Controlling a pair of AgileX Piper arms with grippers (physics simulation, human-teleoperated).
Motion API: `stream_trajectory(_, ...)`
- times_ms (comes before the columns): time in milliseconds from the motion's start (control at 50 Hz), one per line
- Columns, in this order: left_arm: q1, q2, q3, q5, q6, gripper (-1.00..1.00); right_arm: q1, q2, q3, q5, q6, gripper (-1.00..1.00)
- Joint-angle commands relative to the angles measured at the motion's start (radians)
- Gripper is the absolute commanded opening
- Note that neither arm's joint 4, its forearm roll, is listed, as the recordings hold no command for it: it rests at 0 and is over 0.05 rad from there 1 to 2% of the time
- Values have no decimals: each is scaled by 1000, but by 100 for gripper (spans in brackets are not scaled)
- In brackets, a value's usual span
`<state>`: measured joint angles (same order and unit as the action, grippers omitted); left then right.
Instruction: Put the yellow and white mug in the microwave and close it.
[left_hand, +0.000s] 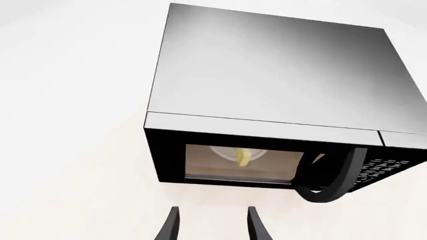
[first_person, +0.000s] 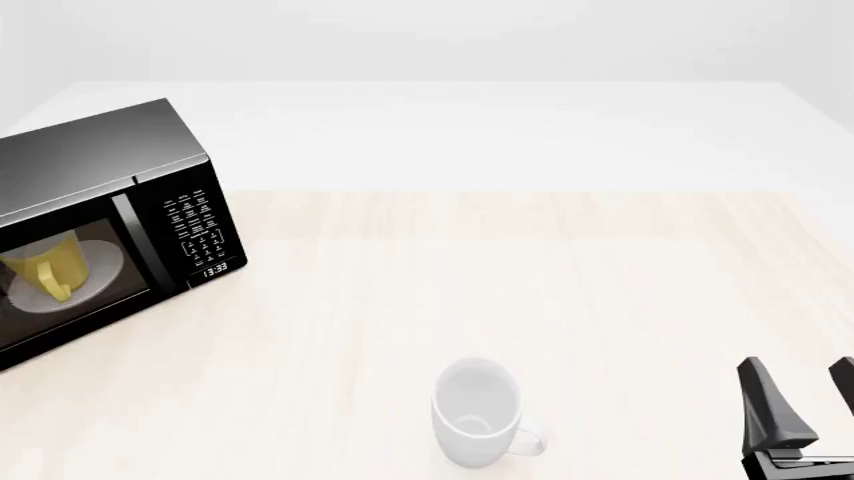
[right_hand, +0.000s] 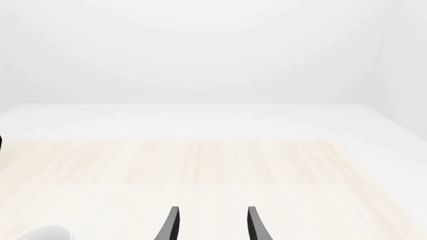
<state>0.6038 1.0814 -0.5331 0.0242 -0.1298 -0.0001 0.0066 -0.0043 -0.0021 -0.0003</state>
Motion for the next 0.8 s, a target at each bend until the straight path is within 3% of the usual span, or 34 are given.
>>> stream_trajectory(20,-13,-132,14,69,-9,100,0,0,0,0,0,100)
stream_trajectory(800,-42,-463,-5,298,-40,100,0,0,0,0,0,100)
